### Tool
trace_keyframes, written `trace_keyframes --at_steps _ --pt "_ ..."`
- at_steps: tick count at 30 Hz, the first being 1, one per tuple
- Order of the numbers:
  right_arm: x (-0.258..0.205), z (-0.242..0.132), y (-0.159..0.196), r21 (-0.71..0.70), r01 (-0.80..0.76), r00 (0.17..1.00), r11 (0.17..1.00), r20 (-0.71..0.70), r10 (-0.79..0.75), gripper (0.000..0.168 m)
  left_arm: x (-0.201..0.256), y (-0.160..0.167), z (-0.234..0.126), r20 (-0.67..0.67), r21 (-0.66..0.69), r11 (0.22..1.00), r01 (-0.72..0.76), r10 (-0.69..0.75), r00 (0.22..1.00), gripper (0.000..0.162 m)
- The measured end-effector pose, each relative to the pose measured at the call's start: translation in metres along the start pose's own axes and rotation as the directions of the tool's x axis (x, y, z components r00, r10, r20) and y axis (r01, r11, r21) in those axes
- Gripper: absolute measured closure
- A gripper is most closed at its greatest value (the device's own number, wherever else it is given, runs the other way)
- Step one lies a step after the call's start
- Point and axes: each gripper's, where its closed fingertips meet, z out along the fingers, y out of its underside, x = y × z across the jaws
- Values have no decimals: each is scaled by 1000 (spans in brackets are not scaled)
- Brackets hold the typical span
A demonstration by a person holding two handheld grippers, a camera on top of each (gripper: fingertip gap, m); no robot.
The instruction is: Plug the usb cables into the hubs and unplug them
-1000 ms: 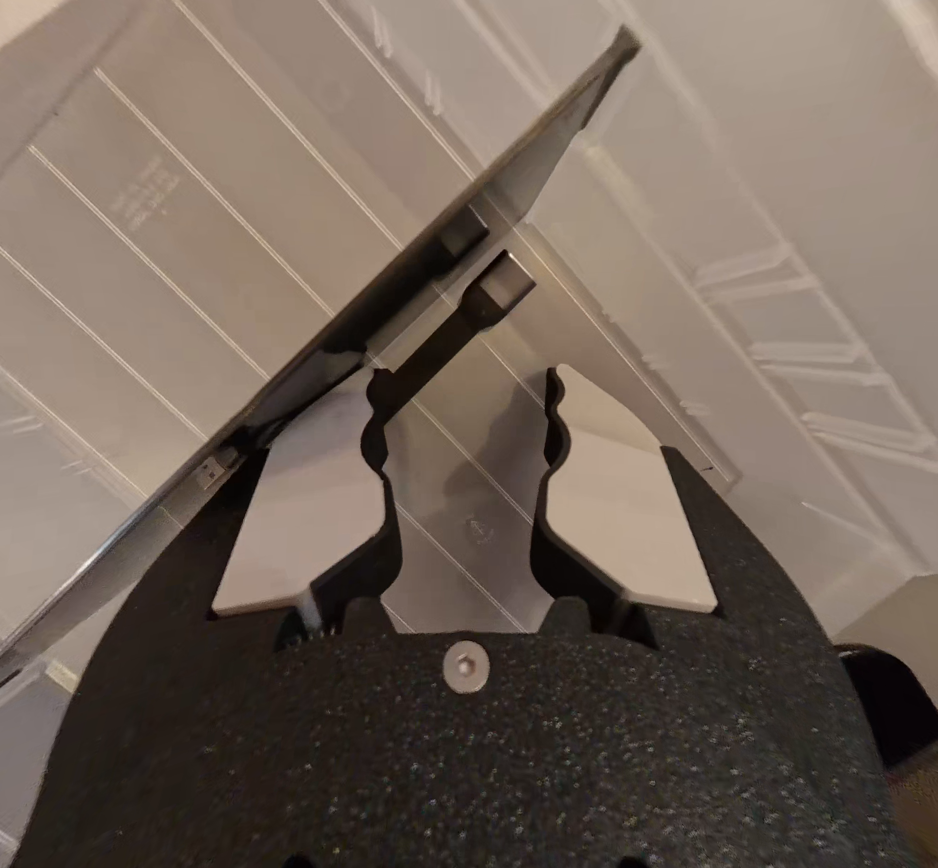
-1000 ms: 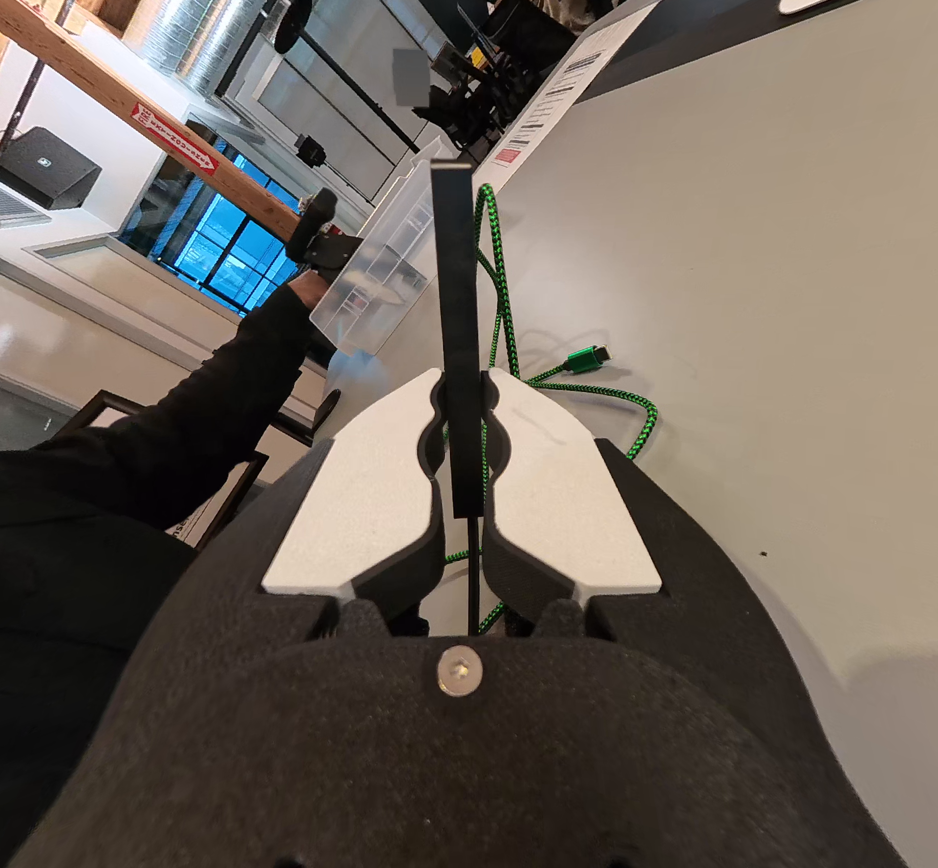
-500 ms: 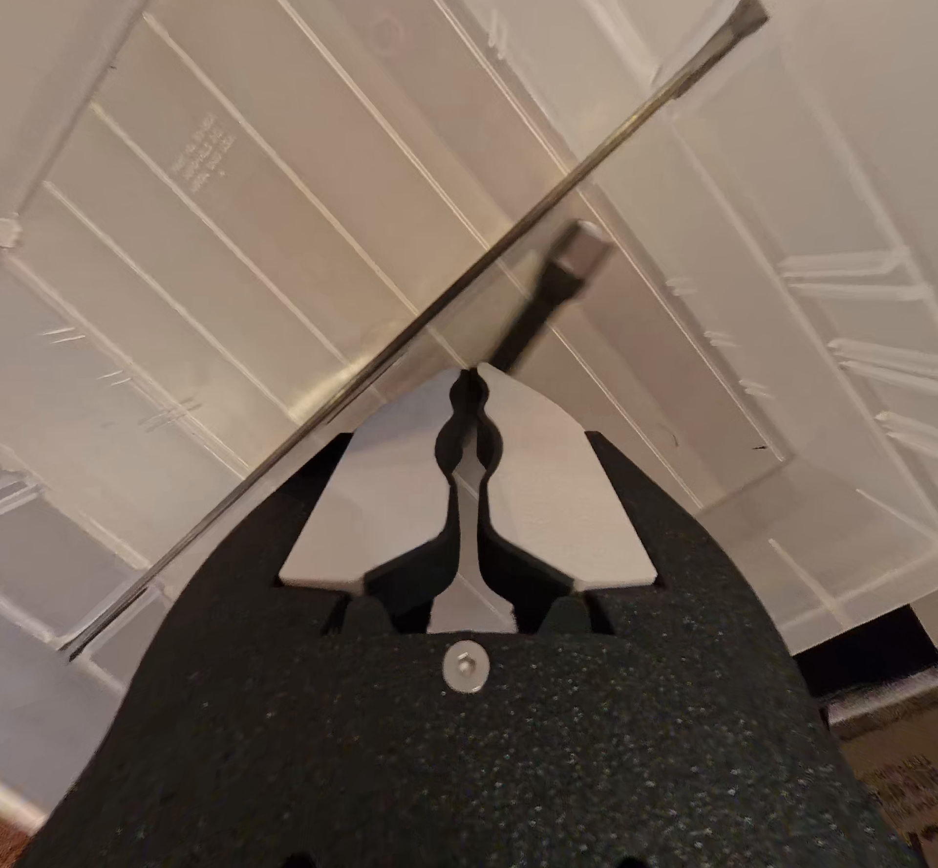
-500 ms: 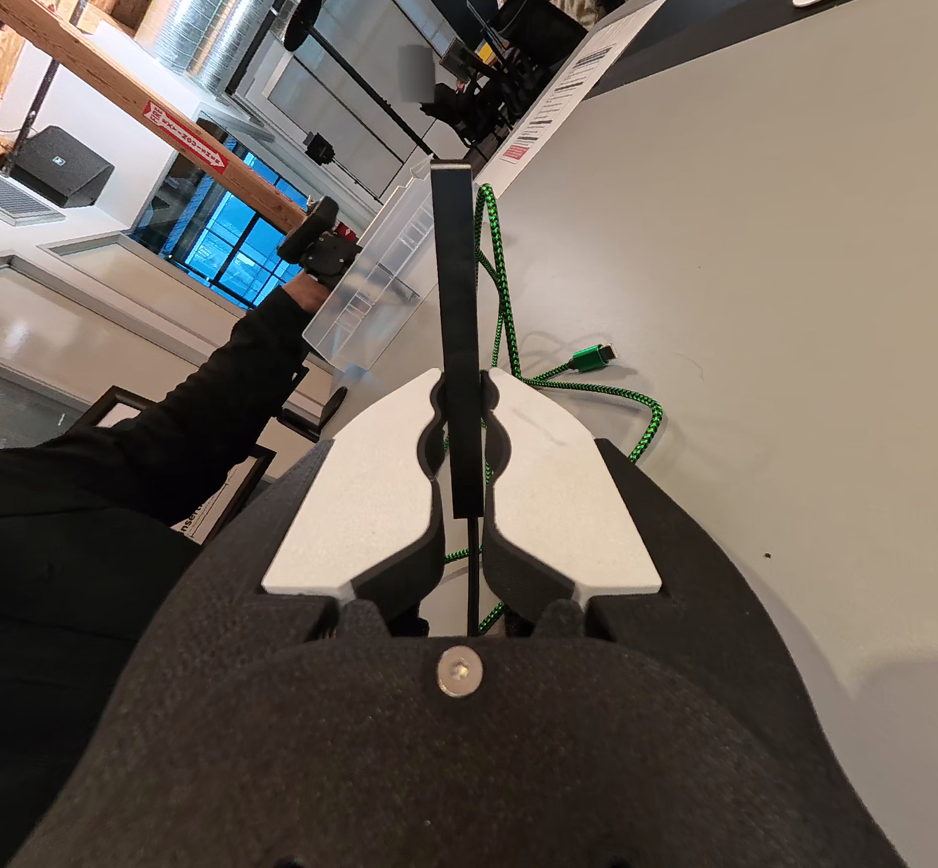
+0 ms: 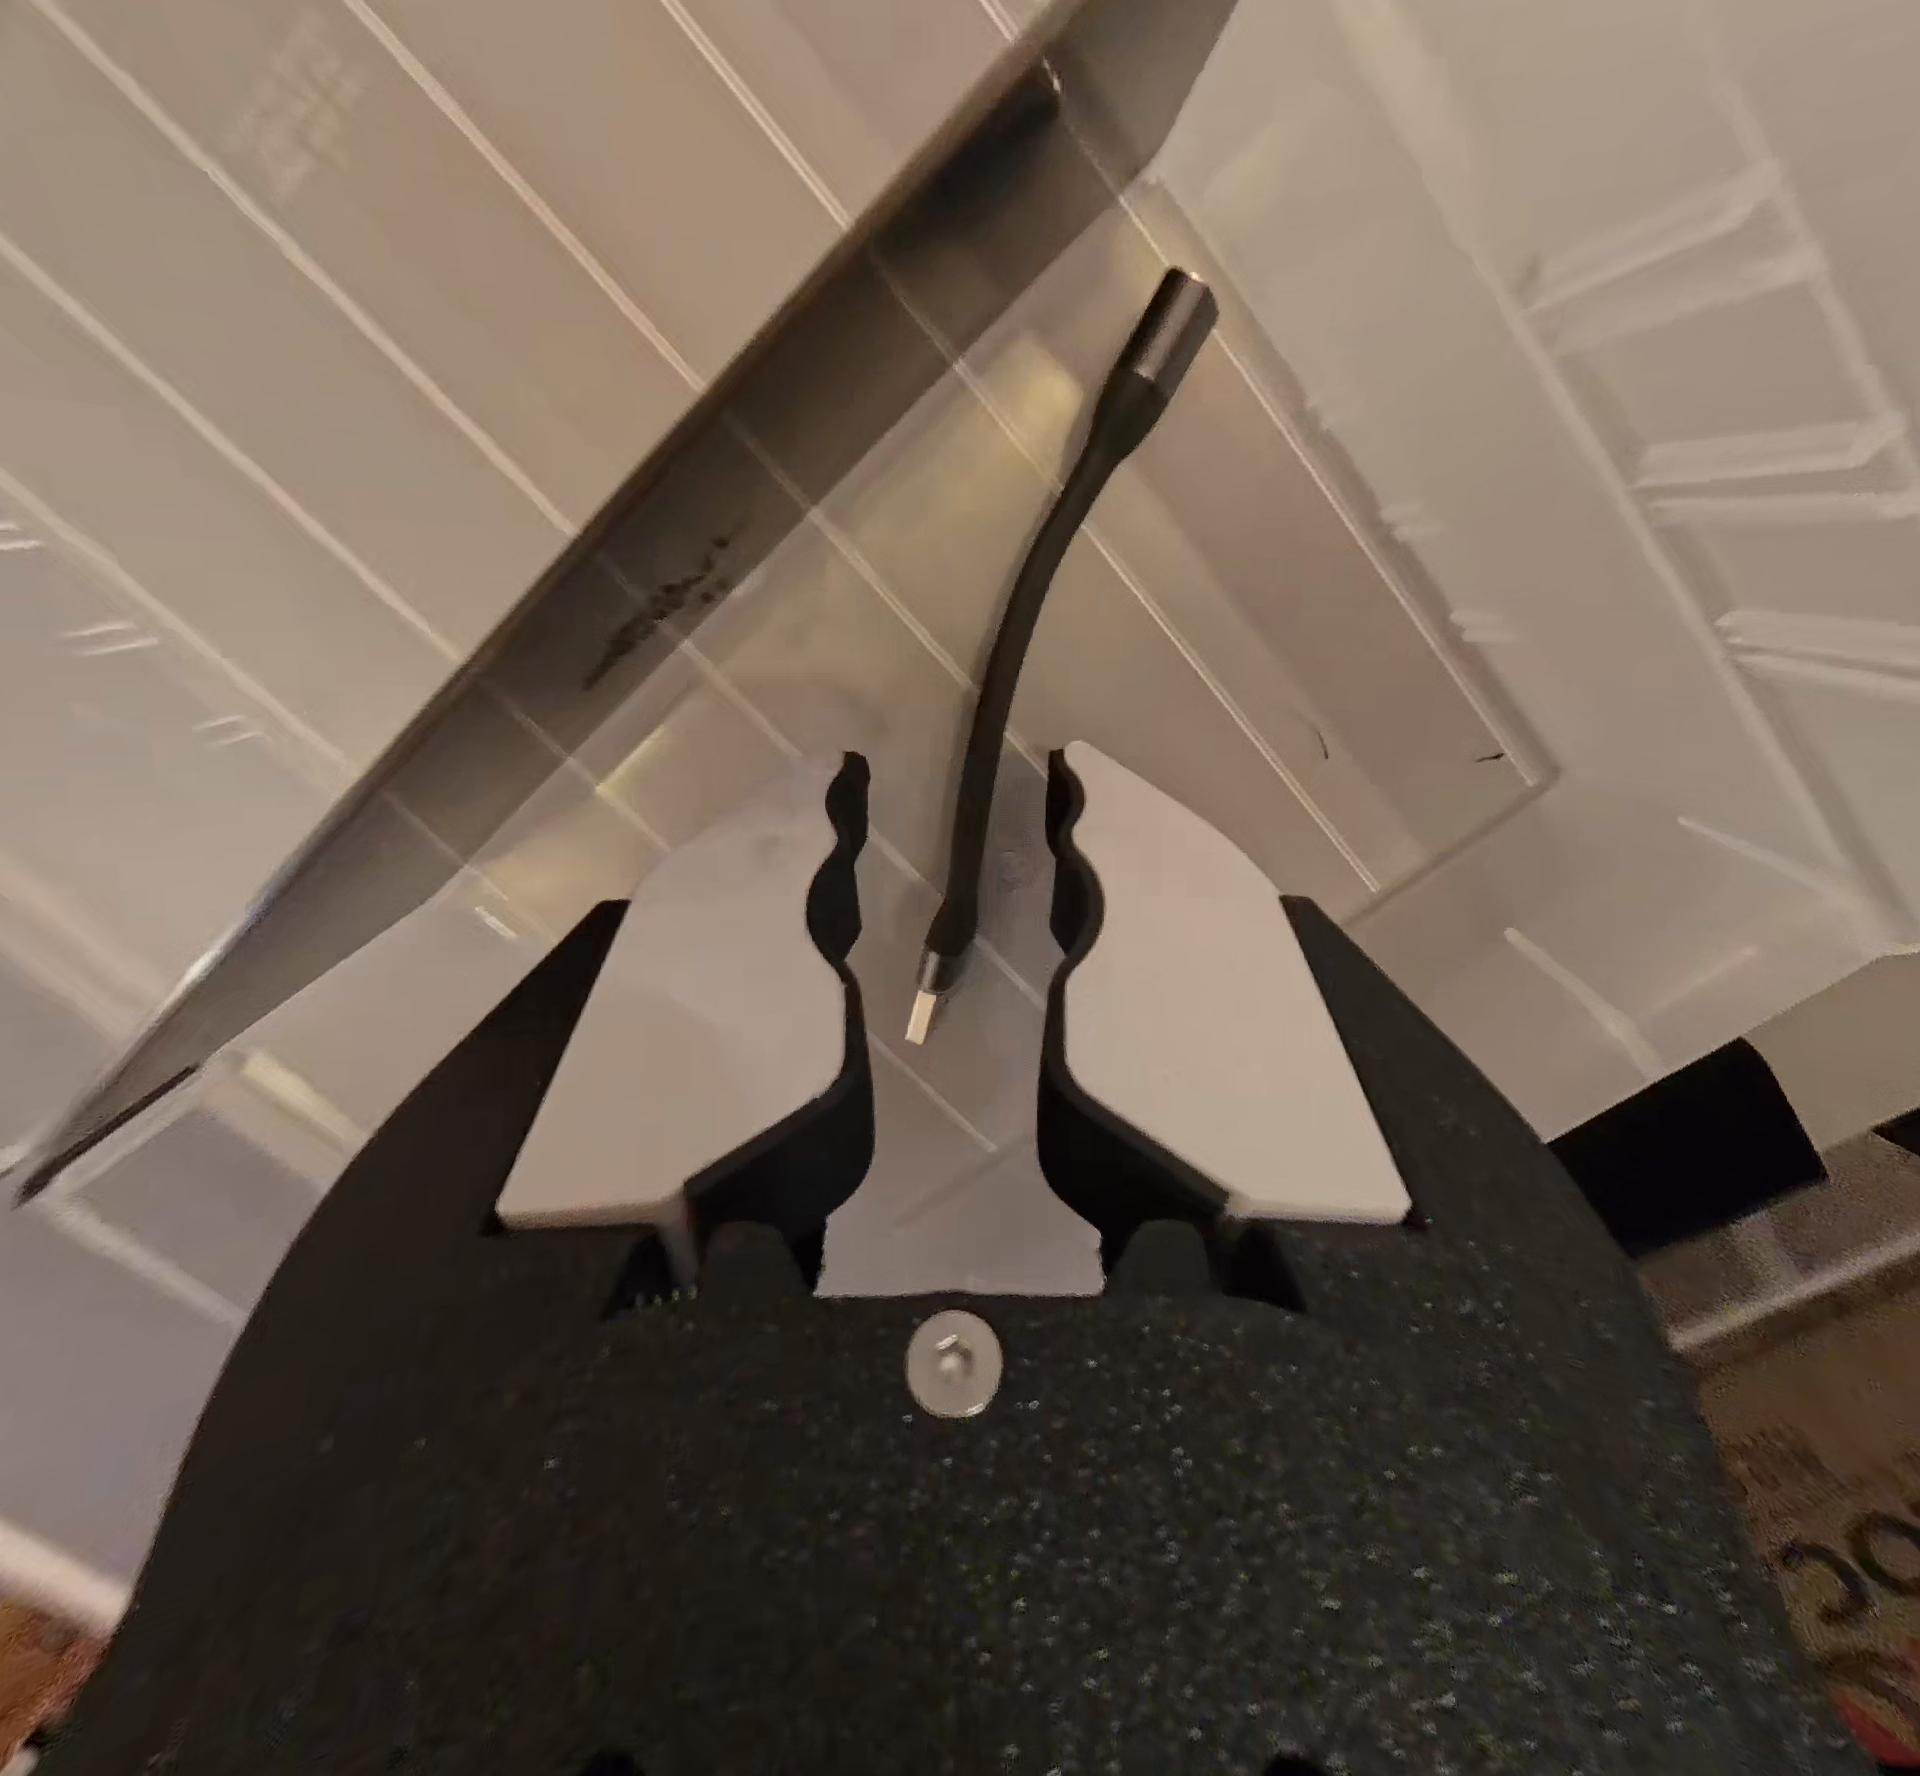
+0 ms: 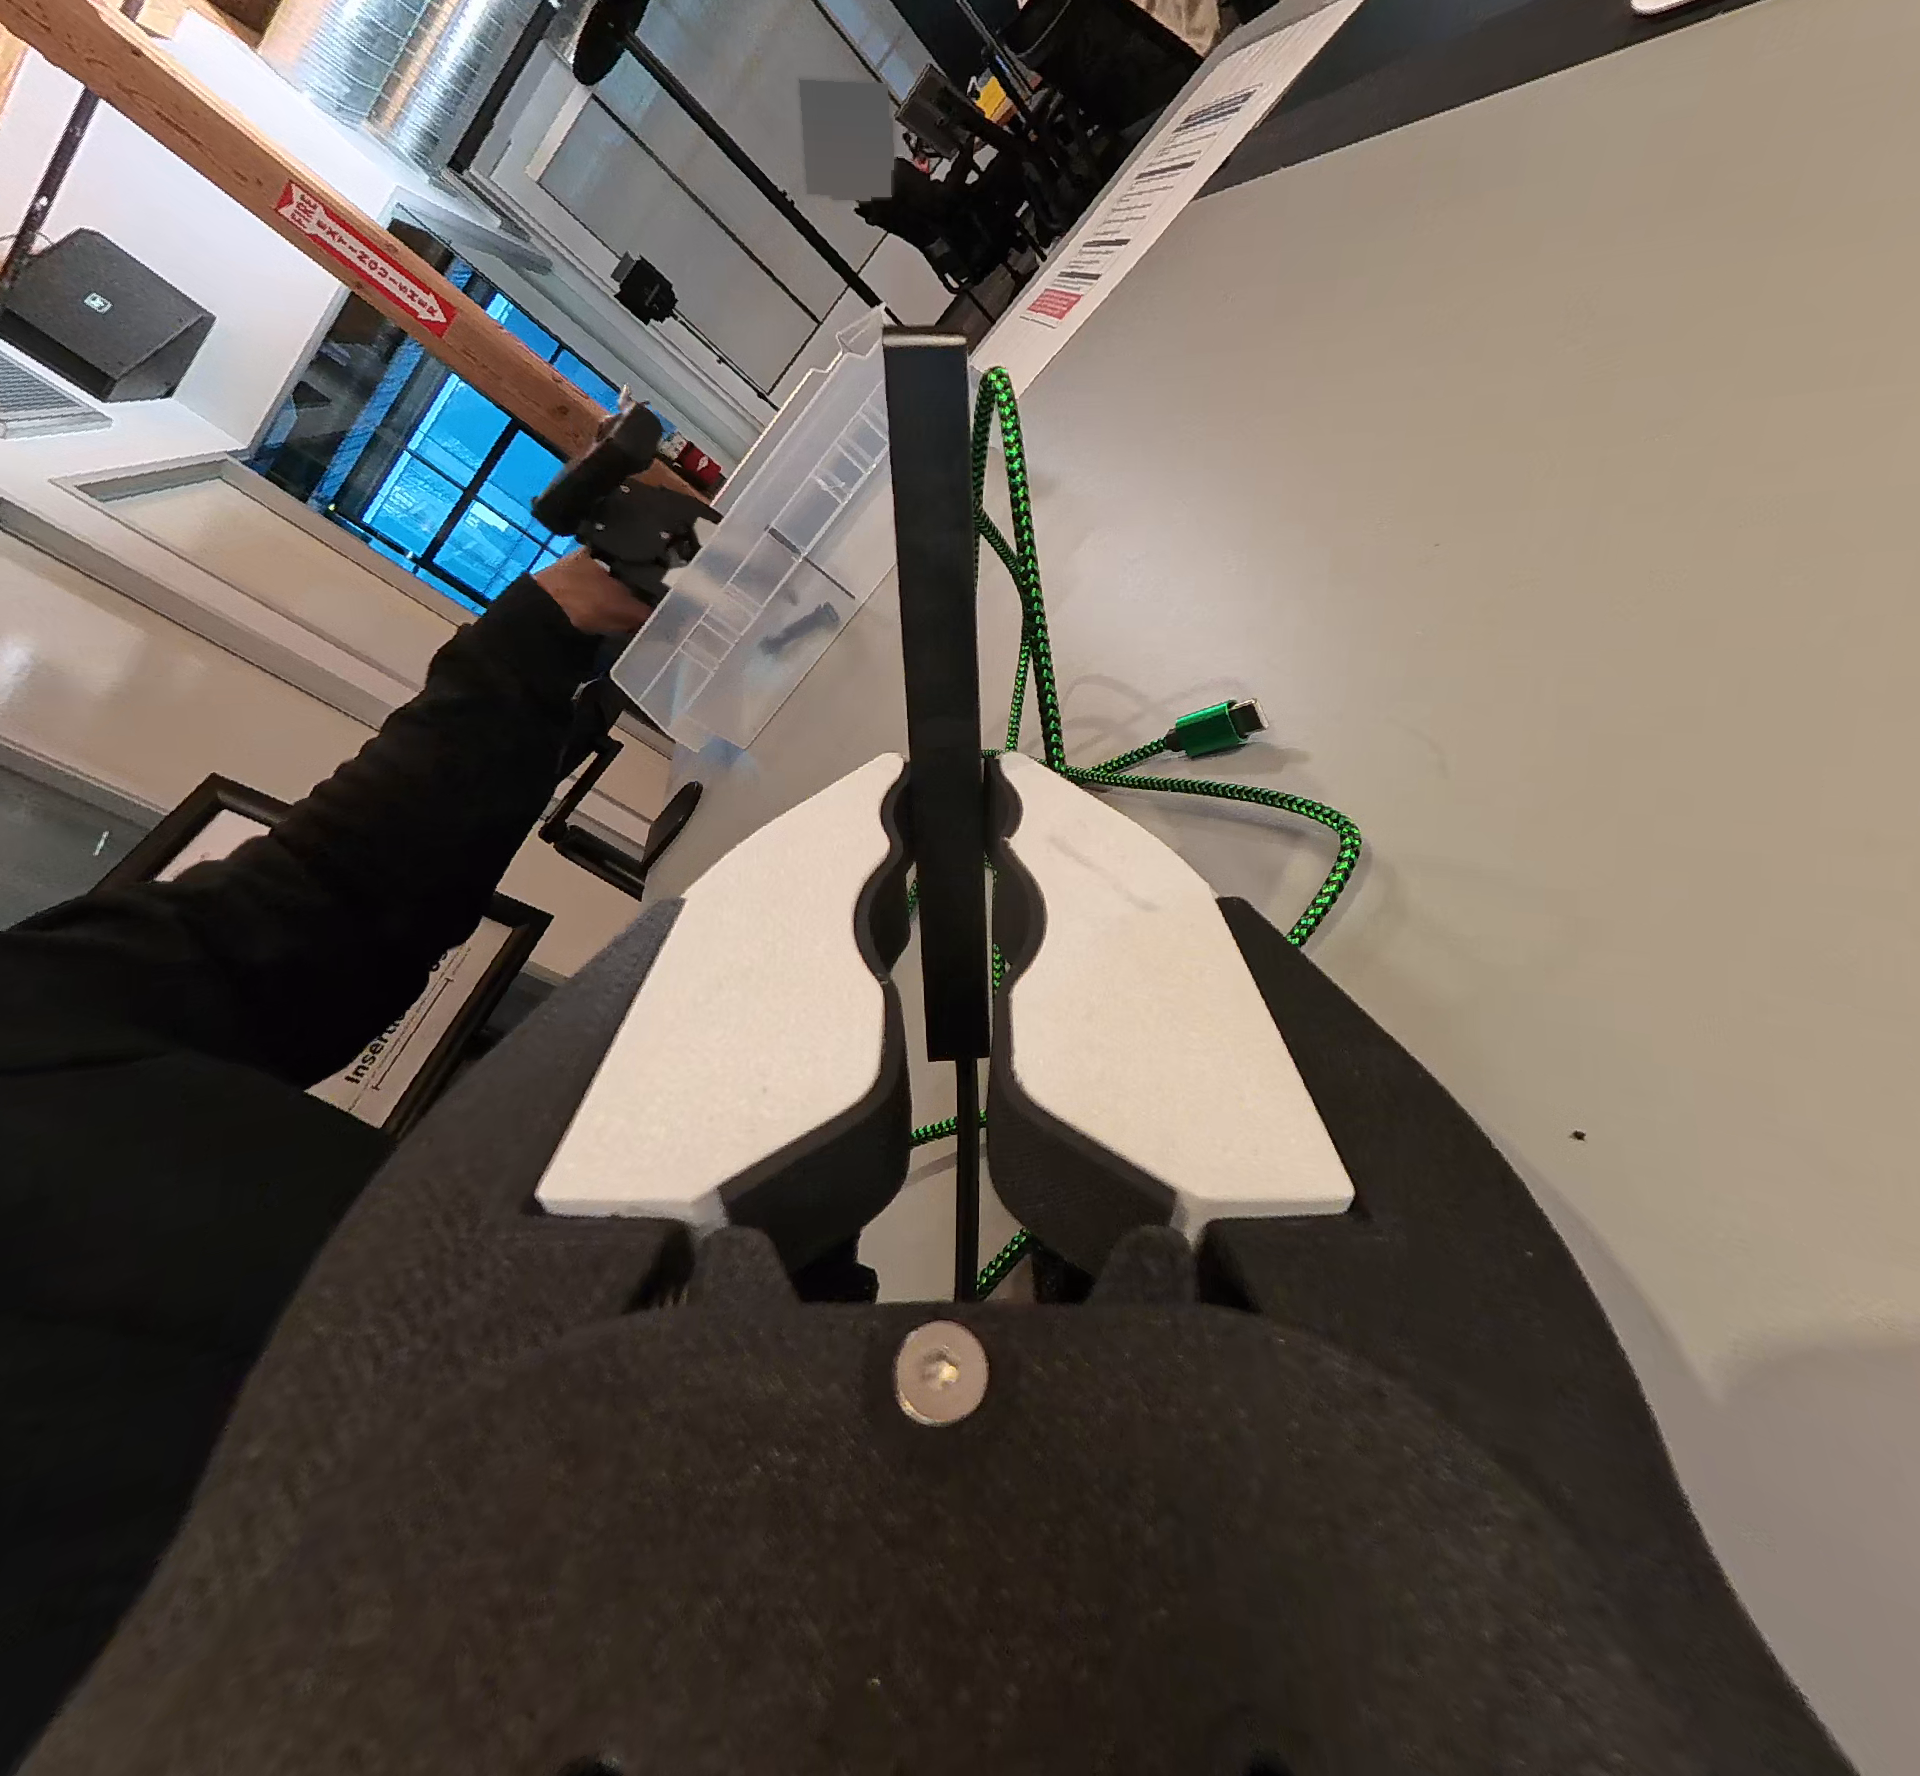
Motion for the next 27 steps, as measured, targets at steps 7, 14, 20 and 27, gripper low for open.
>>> trace_keyframes --at_steps 7,14,20,27 --pt "0 -1 0 4 2 1000 1000 -6 -2 158 10 9 1 -53 -90 993 79 -84 995 155" --pt "3 0 1 -5 7 1000 1000 -30 -7 159 16 -31 -98 6 240 936 256 -265 964 160" --pt "6 2 5 -26 -4 998 1000 -67 2 158 93 -148 -180 -245 695 669 262 -122 962 159" --pt "17 0 15 -57 -119 985 991 -135 111 158 194 -284 -170 -647 759 294 581 239 724 160"
